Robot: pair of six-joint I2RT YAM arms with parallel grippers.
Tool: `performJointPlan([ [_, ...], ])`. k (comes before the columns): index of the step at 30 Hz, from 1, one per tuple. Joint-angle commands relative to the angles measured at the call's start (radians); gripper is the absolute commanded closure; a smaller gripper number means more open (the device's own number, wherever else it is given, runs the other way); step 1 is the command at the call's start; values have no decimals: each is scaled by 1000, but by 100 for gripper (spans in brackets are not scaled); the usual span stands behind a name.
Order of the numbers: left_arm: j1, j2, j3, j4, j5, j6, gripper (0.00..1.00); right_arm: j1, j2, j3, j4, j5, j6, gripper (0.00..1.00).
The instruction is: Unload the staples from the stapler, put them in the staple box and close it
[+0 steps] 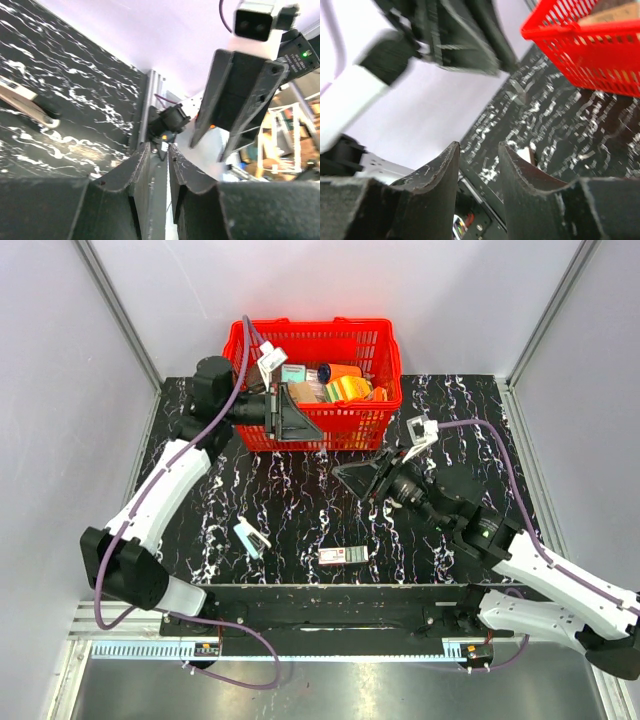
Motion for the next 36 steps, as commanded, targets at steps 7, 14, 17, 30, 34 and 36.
performJointPlan([
  [7,8,-30,-165,878,143,-705,74,-10,69,112,170,-78,25,51],
  [14,9,-50,-42,3,26,41,73,-17,97,81,28,40,0,52],
  [17,-13,-9,45,-372,-228,449,68,-19,91,41,-86,127,-3,53],
  [30,-61,103,-121,-471,-654,803,59,-138,404,95,-364,351,-32,55],
  [34,-61,88,-162,-484,-683,838,59,-214,578,204,-362,331,-75,55],
  [36,-61,68,-194,-482,-694,853,59,-238,661,248,-361,336,-64,55],
])
